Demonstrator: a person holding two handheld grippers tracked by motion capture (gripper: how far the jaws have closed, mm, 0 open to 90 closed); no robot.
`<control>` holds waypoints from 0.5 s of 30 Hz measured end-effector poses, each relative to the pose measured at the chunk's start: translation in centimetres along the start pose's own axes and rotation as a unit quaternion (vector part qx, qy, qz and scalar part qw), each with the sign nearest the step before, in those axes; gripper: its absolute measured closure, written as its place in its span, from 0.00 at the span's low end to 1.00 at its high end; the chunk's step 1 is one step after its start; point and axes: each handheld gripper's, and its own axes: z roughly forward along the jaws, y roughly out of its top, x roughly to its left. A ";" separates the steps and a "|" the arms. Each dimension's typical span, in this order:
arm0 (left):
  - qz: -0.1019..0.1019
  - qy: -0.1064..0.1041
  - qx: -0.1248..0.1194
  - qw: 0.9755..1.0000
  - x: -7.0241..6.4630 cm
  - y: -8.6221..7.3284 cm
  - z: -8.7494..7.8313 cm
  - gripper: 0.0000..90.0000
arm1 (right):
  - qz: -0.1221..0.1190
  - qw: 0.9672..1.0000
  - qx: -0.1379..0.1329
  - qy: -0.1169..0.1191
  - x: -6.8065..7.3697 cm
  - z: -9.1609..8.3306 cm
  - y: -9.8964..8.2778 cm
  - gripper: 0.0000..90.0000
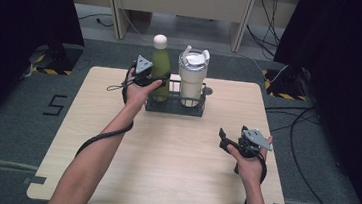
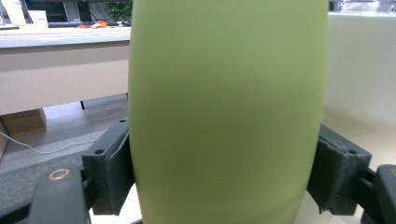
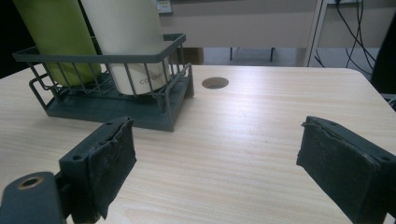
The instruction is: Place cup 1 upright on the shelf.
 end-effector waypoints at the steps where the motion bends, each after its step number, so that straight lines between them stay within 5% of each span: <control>1: 0.003 -0.002 0.001 1.000 0.0 0.0 0.0 0.23 | 0.000 1.000 0.000 0.000 0.0 0.0 0.0 0.12; 15: 0.000 -0.008 0.002 1.000 -0.1 -0.2 -0.1 0.22 | -0.004 1.000 -0.001 0.002 0.1 0.0 0.0 0.12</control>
